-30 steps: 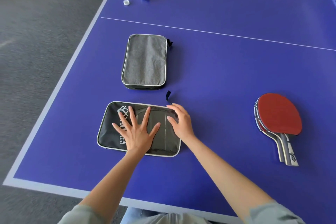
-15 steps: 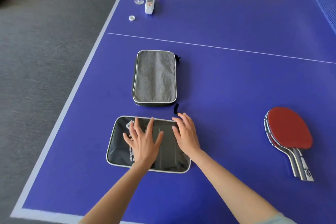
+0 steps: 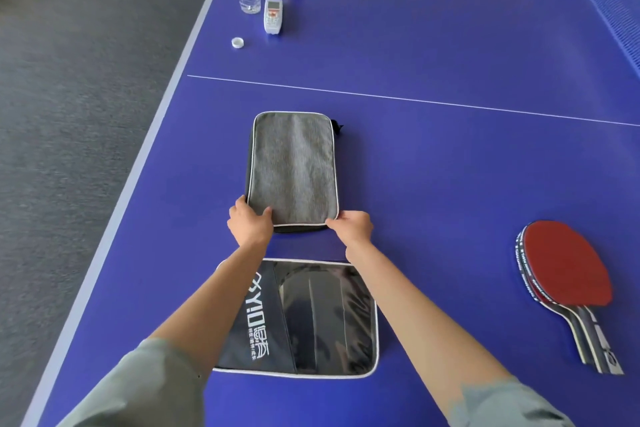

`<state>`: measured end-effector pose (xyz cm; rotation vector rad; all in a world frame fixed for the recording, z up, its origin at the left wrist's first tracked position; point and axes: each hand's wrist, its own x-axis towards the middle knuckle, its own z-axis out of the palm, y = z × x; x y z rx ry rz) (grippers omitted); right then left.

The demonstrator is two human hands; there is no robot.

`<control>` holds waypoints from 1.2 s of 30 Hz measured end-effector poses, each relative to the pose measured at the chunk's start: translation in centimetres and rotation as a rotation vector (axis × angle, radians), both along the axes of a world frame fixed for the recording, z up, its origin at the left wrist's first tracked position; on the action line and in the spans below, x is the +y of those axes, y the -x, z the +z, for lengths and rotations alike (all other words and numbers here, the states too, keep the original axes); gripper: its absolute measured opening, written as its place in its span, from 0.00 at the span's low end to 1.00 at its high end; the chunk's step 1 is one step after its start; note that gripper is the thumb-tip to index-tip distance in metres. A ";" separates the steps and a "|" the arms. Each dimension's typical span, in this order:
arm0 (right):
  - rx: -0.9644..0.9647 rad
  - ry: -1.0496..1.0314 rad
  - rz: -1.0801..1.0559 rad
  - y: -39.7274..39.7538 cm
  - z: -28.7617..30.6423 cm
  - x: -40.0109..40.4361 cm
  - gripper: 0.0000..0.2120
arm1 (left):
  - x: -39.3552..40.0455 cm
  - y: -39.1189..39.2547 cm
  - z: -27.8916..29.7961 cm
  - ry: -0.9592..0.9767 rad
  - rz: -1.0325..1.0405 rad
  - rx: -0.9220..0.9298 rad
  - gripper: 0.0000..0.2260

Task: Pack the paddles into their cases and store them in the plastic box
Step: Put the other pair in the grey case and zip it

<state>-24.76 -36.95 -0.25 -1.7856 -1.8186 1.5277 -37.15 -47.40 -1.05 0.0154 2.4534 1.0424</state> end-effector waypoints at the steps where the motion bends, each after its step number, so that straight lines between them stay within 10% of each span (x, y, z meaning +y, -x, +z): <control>1: 0.004 0.001 -0.035 -0.1 0.0 -0.1 0.20 | 0.0 0.0 -0.1 0.006 0.005 -0.007 0.24; 6: 0.093 0.108 -0.217 -1.0 0.2 0.2 0.07 | -0.1 -0.6 0.4 -0.105 0.085 -0.124 0.20; 17: 0.446 0.286 -0.431 -10.8 4.5 0.8 0.16 | 0.6 -6.7 5.1 -0.510 0.025 -0.327 0.22; 36: 0.363 0.265 -0.121 -37.9 1.8 1.1 0.20 | 0.1 -32.8 3.1 -0.510 0.048 -0.439 0.18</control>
